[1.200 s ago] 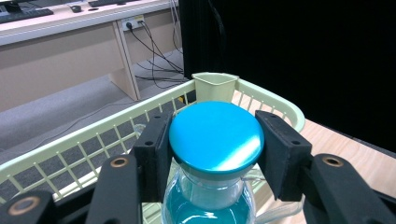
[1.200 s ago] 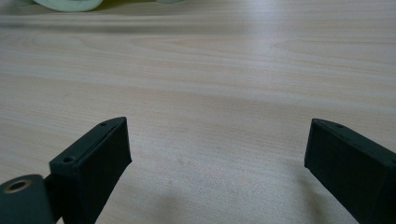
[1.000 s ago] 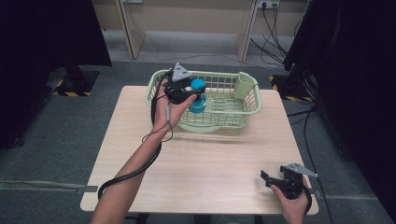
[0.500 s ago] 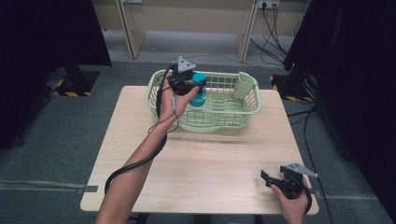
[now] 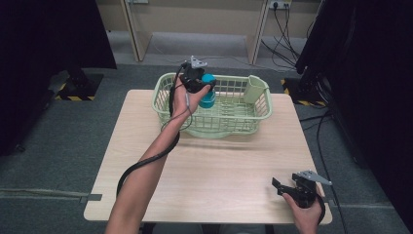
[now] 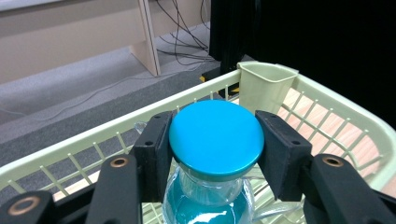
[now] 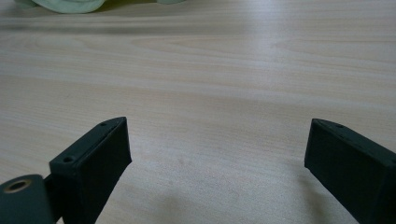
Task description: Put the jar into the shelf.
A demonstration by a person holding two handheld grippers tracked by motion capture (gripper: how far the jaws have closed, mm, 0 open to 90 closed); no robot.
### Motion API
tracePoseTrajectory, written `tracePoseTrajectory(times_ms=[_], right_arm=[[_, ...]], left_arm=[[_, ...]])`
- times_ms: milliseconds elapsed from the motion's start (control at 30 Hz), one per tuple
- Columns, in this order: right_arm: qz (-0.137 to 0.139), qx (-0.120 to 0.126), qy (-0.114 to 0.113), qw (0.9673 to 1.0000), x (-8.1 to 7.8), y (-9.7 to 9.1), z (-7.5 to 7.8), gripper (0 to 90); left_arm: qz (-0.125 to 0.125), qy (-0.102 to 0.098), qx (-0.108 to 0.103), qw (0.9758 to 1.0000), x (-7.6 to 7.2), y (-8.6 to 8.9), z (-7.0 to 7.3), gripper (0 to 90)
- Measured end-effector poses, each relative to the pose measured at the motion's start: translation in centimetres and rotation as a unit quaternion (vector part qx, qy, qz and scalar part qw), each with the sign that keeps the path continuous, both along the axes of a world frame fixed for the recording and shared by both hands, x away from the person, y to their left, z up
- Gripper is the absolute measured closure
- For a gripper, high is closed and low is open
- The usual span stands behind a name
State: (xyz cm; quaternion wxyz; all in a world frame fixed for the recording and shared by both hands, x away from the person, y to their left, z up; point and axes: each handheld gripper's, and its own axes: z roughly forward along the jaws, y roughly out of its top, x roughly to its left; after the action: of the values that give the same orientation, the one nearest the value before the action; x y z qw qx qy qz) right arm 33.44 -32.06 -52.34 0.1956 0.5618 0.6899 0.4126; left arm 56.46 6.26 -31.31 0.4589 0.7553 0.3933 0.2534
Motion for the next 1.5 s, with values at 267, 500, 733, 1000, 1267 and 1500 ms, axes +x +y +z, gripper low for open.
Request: tracePoseTrajectory(times_ms=[267,500,733,1000,1267,1500], right_arm=[[-0.001,0.002,0.001,1.0000,0.0,0.0,0.0,7.2],[0.000,0.003,0.001,1.0000,0.0,-0.1,0.0,7.2],[0.001,0.004,0.002,1.0000,0.0,0.0,0.0,7.2],[0.002,0.004,0.001,1.0000,0.0,-0.1,0.0,7.2],[0.003,0.004,0.001,1.0000,0.0,-0.1,0.0,7.2],[0.003,0.005,0.000,1.0000,0.0,-0.1,0.0,7.2]], left_arm=[[0.004,0.032,0.020,0.9993,1.7,-0.8,-1.3,48.5],[0.011,0.067,0.039,0.9969,3.2,-1.1,-2.5,48.5],[0.013,0.098,0.047,0.9940,4.2,-1.4,-3.4,48.4],[0.017,0.124,0.053,0.9907,5.0,-1.7,-4.5,48.4],[0.020,0.148,0.064,0.9867,5.7,-1.8,-5.9,48.4],[0.024,0.159,0.065,0.9847,6.1,-1.9,-6.6,48.4]])
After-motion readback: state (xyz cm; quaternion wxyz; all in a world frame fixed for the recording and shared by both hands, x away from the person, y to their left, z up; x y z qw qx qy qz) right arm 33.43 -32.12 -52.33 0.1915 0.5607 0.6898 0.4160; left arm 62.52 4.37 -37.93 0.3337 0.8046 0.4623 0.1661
